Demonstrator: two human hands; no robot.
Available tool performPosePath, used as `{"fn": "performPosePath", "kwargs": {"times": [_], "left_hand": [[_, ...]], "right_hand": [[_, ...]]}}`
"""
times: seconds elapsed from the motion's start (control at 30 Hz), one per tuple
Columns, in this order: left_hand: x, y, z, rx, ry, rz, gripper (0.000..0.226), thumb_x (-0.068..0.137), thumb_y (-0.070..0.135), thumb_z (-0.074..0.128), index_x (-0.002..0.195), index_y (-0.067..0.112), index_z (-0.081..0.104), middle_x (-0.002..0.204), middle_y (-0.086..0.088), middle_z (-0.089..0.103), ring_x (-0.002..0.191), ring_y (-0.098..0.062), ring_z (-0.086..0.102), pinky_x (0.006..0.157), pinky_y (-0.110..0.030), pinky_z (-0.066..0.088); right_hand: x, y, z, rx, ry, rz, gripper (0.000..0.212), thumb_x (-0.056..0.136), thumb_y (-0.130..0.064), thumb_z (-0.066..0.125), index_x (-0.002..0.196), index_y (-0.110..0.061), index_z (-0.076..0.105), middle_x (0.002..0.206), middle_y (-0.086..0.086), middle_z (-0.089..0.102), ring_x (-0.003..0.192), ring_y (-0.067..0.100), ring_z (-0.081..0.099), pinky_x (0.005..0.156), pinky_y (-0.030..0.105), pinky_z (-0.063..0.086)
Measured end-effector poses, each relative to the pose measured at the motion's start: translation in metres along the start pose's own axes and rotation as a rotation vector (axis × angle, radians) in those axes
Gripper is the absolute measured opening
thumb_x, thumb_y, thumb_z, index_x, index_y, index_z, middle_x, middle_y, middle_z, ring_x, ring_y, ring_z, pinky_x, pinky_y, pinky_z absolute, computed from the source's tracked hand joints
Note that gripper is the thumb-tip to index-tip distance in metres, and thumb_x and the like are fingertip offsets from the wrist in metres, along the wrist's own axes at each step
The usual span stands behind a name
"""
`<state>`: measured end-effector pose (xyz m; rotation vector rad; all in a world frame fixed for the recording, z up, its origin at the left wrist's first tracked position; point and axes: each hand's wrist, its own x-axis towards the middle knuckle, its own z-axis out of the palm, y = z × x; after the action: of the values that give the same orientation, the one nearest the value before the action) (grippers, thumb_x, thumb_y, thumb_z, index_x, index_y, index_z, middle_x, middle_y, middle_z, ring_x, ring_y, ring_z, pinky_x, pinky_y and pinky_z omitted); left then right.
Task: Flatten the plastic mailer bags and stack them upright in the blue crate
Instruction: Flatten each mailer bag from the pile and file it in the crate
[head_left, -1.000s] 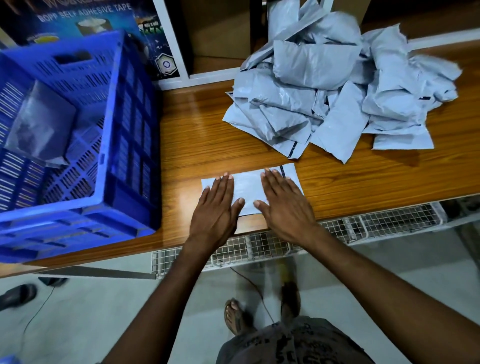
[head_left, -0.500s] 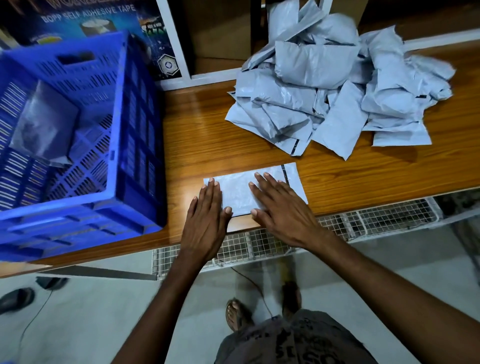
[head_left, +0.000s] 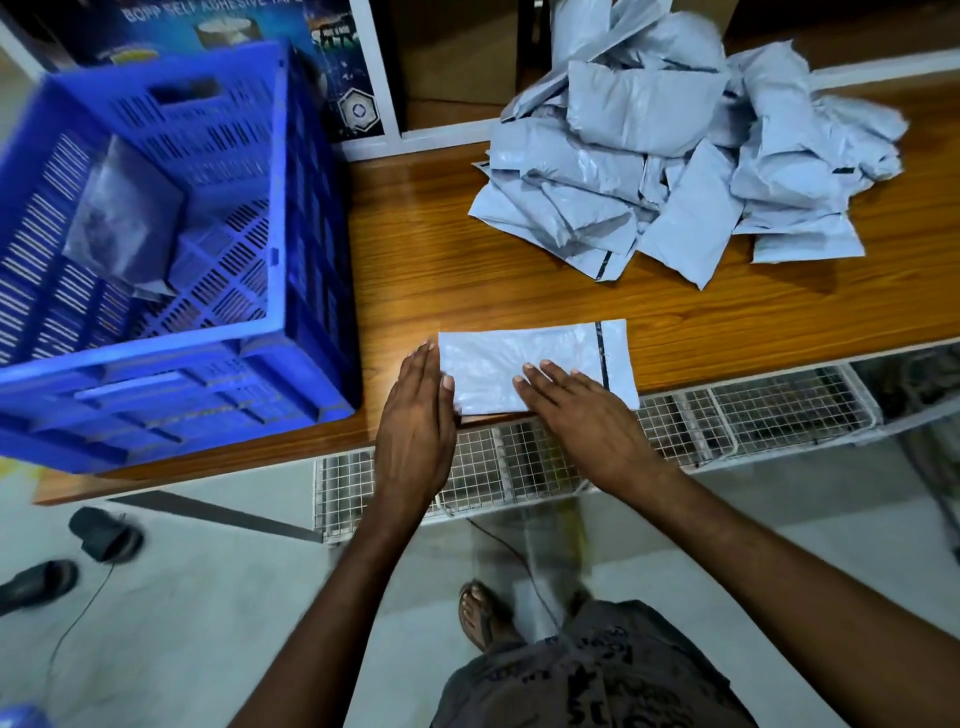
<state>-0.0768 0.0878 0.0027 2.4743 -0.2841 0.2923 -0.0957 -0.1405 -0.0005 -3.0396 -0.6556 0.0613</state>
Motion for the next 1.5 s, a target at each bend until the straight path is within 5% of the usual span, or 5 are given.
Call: {"fn": "performPosePath", "kwargs": {"times": [0.17,0.47,0.8,1.23,1.5], "left_hand": [[-0.005,0.032,-0.029,0.072,0.161,0.118,0.042,0.109,0.02,0.045,0.146,0.001,0.053,0.15,-0.016,0.054,0.141,-0.03,0.049,0.115,-0.045,0.041],[0.0,0.075,-0.115,0.061,0.536,0.222,0.036,0.11,0.017,0.045,0.139,0.001,0.06,0.139,-0.013,0.063,0.129,-0.026,0.059,0.112,-0.034,0.044],[0.063,-0.014,-0.215,0.183,0.576,0.01,0.039,0.11,0.026,0.044,0.137,0.005,0.062,0.138,-0.013,0.064,0.136,-0.03,0.052,0.116,-0.043,0.038],[0.142,-0.195,-0.319,0.582,0.14,-0.083,0.057,0.102,0.035,0.034,0.144,0.001,0.054,0.145,-0.018,0.058,0.141,-0.044,0.043,0.109,-0.054,0.043],[0.167,-0.255,-0.333,0.543,-0.144,-0.026,0.068,0.103,0.042,0.028,0.143,-0.008,0.05,0.146,-0.026,0.053,0.141,-0.047,0.041,0.117,-0.04,0.025]], "right_hand": [[-0.025,-0.006,-0.013,-0.007,0.184,-0.036,0.089,0.054,0.02,0.076,0.139,-0.004,0.059,0.139,0.016,0.061,0.128,0.031,0.06,0.098,0.044,0.054],[-0.023,-0.029,-0.114,0.167,0.633,-0.023,0.063,0.077,0.017,0.063,0.137,-0.001,0.06,0.133,0.016,0.065,0.119,0.028,0.066,0.093,0.037,0.056],[0.087,-0.091,-0.214,0.214,0.949,-0.073,0.046,0.091,0.003,0.057,0.136,-0.007,0.063,0.109,0.01,0.075,0.084,0.029,0.071,0.061,0.037,0.054],[0.317,-0.23,-0.253,0.358,0.476,0.03,0.032,0.092,-0.006,0.049,0.119,-0.014,0.065,0.104,0.016,0.07,0.096,0.04,0.066,0.067,0.041,0.044],[0.42,-0.277,-0.192,0.695,0.287,0.454,0.022,0.097,-0.012,0.058,0.115,-0.003,0.067,0.12,0.019,0.068,0.112,0.038,0.065,0.085,0.042,0.053]]}}
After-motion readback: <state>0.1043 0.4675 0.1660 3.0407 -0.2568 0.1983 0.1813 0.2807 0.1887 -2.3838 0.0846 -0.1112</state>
